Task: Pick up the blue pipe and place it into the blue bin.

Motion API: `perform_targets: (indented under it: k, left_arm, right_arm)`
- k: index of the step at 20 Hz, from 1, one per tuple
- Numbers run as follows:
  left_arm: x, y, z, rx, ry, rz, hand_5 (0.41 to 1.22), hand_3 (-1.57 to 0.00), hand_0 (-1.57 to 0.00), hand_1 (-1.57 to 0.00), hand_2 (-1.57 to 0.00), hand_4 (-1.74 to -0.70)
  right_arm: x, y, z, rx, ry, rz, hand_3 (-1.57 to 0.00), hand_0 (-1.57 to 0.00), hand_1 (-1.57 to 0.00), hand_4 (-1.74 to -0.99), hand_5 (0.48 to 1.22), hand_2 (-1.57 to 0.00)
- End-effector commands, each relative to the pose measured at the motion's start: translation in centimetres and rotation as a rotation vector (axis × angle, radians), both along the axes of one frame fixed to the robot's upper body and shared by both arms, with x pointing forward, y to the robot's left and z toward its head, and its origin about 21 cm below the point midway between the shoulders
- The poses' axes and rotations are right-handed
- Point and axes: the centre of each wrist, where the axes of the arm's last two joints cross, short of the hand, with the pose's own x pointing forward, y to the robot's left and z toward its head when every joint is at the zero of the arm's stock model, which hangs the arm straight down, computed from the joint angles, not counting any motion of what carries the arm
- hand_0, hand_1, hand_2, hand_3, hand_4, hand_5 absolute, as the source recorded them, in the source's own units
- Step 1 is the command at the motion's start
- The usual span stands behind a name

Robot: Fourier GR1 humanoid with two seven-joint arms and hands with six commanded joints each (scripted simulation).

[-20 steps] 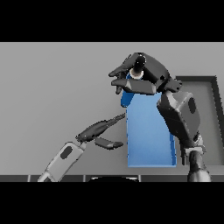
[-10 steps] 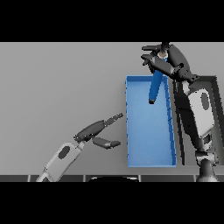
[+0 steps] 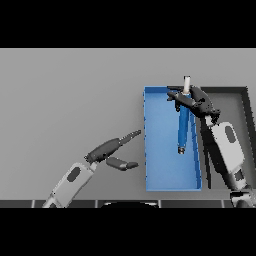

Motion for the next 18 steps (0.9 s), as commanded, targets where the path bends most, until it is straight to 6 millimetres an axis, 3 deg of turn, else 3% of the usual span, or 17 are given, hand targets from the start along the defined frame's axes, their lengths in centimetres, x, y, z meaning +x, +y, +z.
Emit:
perform_targets:
  k: [1, 2, 3, 4, 6, 9, 12, 18]
  left_arm:
    - [0.1, 0.0, 0.0, 0.003, 0.002, 0.002, 0.462, 0.0, 0.0, 0.0, 0.0, -0.88]
    - [0.2, 0.0, 0.3, 0.002, -0.004, 0.007, 0.46, 0.0, 0.0, 0.0, 0.0, -0.88]
    - [-0.2, -0.1, 0.1, 0.003, -0.003, 0.002, 0.457, 0.0, 0.0, 0.0, 0.0, -0.89]
    - [-0.3, -0.4, 0.2, 0.006, 0.003, 0.005, 0.455, 0.0, 0.0, 0.0, 0.0, -0.89]
    - [0.3, -0.1, 0.6, 0.013, 0.002, 0.016, 0.454, 0.0, 0.0, 0.0, 0.0, -0.89]
    - [0.1, -0.4, 0.6, 0.015, 0.006, 0.013, 0.453, 0.0, 0.0, 0.0, 0.0, -0.89]
    - [0.1, -0.3, 0.3, 0.009, 0.011, 0.012, 0.454, 0.0, 0.0, 0.0, 0.0, -0.89]
    - [-0.1, -0.4, 0.1, 0.003, 0.018, 0.016, 0.455, 0.0, 0.0, 0.0, 0.0, -0.91]
  right_arm:
    - [-0.3, 0.3, -1.0, -0.017, 0.025, 0.014, -1.57, -1.57, -1.57, -1.622, 1.121, -1.57]
    - [-0.5, 0.4, -2.2, -0.045, 0.067, 0.014, -1.57, -1.57, -1.57, -1.591, 1.114, -1.57]
    - [-0.6, 0.1, -3.0, -0.07, 0.117, 0.012, -1.33, -1.57, -1.57, -1.599, 1.11, -1.57]
    - [-0.5, 0.0, -3.8, -0.1, 0.169, 0.006, -1.12, -1.56, -1.46, -1.547, 1.133, -1.39]
    - [-0.5, 0.1, -4.7, -0.125, 0.266, 0.007, -0.72, -1.04, -0.93, -1.455, 1.164, -0.89]
    - [-0.6, 0.5, -5.5, -0.185, 0.34, 0.051, -0.37, -0.53, -0.48, -1.285, 1.141, -0.46]
    - [-0.7, 0.6, -5.3, -0.306, 0.328, 0.104, -0.19, -0.27, -0.24, -1.179, 0.975, -0.23]
    - [-0.4, 1.3, -6.8, -0.459, 0.259, 0.149, -0.05, -0.07, -0.06, -1.125, 0.764, -0.06]
